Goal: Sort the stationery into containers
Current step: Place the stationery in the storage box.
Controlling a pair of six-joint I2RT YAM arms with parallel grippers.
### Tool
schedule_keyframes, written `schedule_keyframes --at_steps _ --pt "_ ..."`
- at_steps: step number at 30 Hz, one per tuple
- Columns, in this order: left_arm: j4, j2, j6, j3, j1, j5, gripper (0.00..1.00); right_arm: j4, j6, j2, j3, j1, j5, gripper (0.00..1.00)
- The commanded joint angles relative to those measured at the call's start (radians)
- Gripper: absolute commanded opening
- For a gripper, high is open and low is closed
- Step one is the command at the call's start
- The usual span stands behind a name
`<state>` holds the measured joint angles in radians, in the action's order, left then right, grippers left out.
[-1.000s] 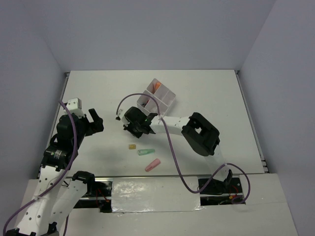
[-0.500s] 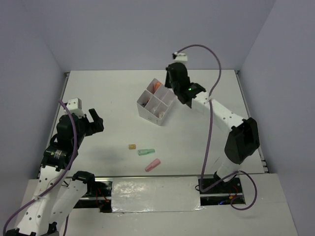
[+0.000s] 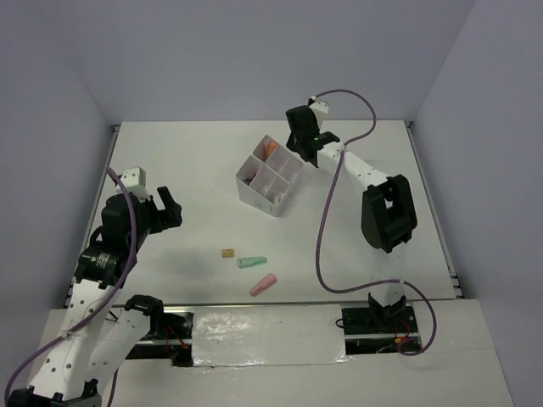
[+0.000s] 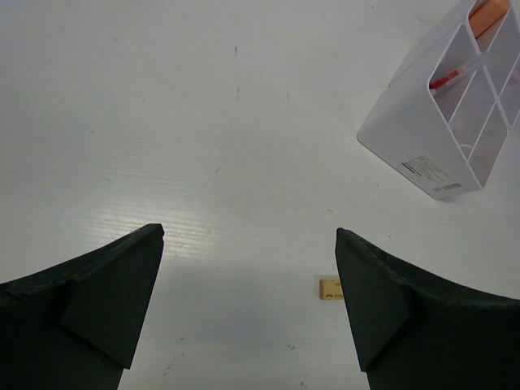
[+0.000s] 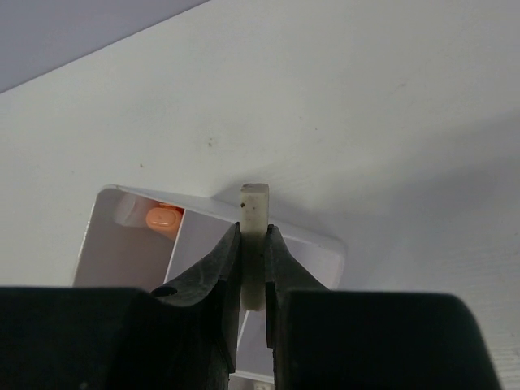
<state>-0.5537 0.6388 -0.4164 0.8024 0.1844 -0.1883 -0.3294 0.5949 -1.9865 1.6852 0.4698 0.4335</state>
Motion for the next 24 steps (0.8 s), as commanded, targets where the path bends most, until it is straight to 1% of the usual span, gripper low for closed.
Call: schedule_keyframes --at_steps 1,4,9,12,14,15,20,21,22,24 --pt "0.044 -0.002 0.027 0.000 -0.008 0.020 0.99 0.038 0.085 0.012 0.022 0.019 -0.021 0.00" --pt "0.046 -0.007 0.028 -0.002 -0.008 0.021 0.99 0.098 0.091 0.028 -0.038 0.044 -0.038 0.02" --pt "0.047 -0.010 0.030 -0.005 -0.007 0.029 0.99 0.061 0.088 -0.029 0.017 0.059 -0.067 0.06" --pt "0.047 -0.016 0.028 -0.005 -0.007 0.032 0.99 0.062 0.086 -0.043 0.021 0.070 -0.062 0.10" --pt "0.051 -0.024 0.030 -0.005 -0.007 0.035 0.99 0.070 0.083 -0.035 0.008 0.076 -0.064 0.17" --pt "0.051 -0.025 0.030 -0.006 -0.008 0.035 0.99 0.070 0.082 -0.032 0.007 0.079 -0.067 0.20" --pt "0.052 -0.030 0.031 -0.006 -0.008 0.039 0.99 0.075 0.079 -0.023 -0.013 0.081 -0.056 0.25" --pt "0.051 -0.030 0.031 -0.006 -0.007 0.039 0.99 0.075 0.077 -0.023 -0.015 0.081 -0.058 0.32" --pt "0.051 -0.030 0.031 -0.006 -0.008 0.041 0.99 0.075 0.077 -0.026 -0.015 0.081 -0.058 0.42" --pt "0.051 -0.031 0.031 -0.005 -0.007 0.039 0.99 0.073 0.072 -0.031 -0.016 0.081 -0.059 0.46"
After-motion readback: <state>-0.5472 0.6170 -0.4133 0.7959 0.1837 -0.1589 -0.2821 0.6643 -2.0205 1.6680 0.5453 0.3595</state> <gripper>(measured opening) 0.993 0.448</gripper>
